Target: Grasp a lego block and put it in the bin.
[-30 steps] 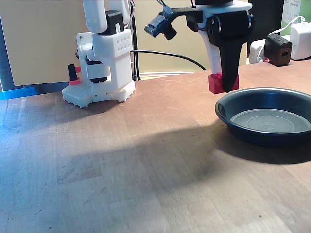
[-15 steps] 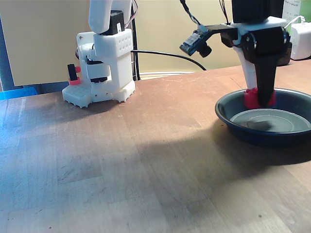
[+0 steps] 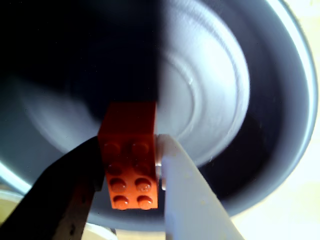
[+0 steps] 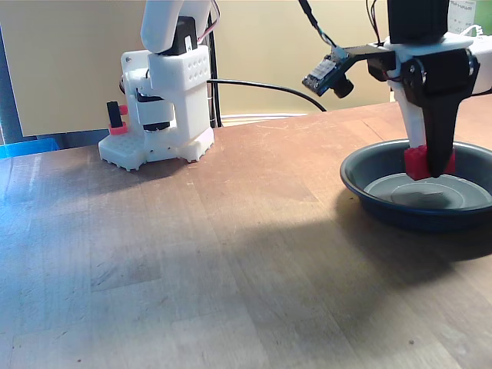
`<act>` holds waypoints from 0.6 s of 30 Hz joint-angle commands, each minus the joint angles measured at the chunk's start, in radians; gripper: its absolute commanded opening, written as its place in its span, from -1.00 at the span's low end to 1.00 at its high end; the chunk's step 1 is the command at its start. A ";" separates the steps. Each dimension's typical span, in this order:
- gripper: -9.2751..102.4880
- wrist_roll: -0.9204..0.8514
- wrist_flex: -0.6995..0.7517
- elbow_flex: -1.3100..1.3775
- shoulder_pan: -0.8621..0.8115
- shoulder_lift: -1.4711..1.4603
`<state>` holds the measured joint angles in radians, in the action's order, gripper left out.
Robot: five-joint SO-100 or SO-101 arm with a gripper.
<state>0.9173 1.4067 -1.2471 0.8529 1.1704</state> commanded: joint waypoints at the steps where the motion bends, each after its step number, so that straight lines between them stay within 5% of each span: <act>1: -0.84 -0.008 -0.006 0.031 -0.009 0.008; 9: -0.62 -0.075 0.000 0.031 -0.025 0.012; 18: -0.61 -0.075 0.003 0.029 -0.028 0.014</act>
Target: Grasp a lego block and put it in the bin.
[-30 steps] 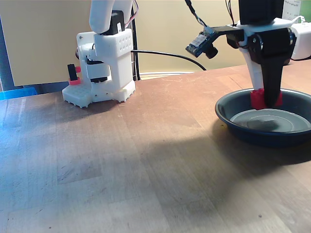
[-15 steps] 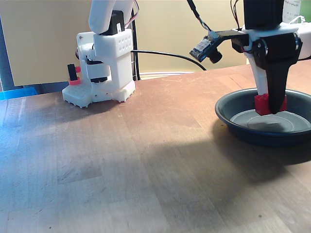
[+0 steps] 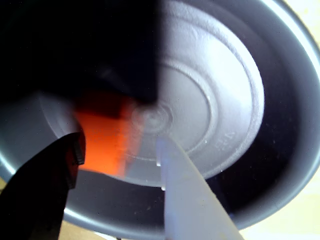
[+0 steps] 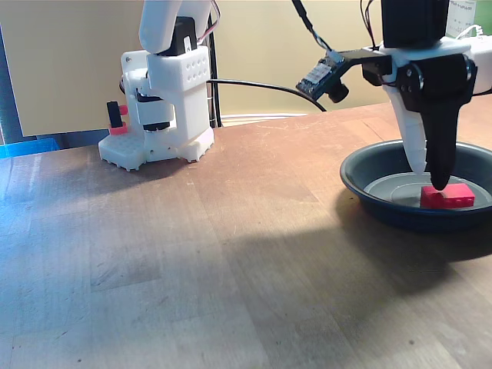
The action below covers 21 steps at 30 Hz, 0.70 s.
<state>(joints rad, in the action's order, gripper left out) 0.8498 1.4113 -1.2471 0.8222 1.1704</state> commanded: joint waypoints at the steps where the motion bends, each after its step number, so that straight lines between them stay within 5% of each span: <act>1: -0.61 -0.008 -0.002 0.029 0.003 0.014; 10: -0.74 -0.120 0.074 0.029 -0.057 0.094; 21: -0.84 -0.528 0.215 -0.043 -0.310 0.295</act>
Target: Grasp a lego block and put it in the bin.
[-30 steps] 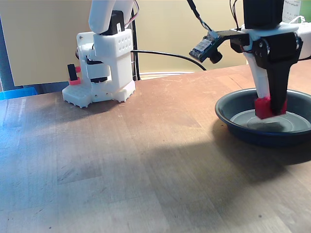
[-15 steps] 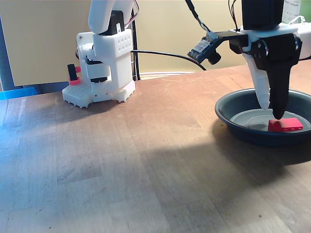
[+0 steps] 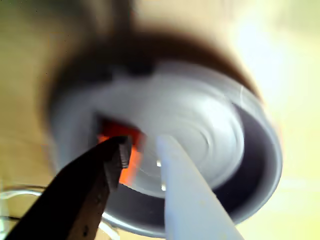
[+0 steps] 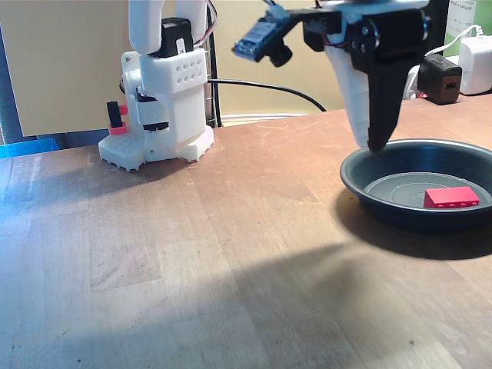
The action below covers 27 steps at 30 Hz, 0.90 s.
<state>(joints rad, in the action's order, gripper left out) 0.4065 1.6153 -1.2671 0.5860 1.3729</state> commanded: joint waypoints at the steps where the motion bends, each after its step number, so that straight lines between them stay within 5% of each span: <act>1: -0.84 -0.143 0.005 -0.052 -0.109 0.121; 8: -0.84 -0.445 -0.109 -0.319 -0.331 0.325; 15: -0.84 -0.663 -0.407 -0.681 -0.517 0.506; 21: -0.84 -0.687 -0.586 -0.919 -0.545 0.623; 27: -0.84 -0.687 -0.594 -1.028 -0.555 0.730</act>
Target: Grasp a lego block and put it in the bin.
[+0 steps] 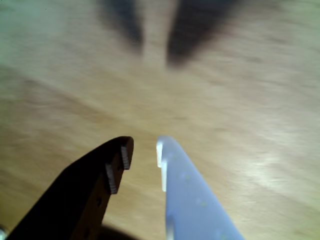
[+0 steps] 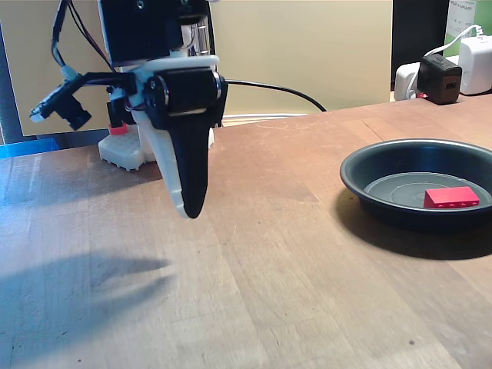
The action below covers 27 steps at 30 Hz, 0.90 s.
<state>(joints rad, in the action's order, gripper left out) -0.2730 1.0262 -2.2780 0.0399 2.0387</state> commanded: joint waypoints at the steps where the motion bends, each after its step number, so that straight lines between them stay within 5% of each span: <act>1: -0.84 -0.008 -0.002 -0.031 -0.025 0.084; 27: -0.84 0.069 -0.031 -0.535 -0.143 0.574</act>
<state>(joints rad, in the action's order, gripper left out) -0.2454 1.0155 -2.7918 -0.1074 2.5679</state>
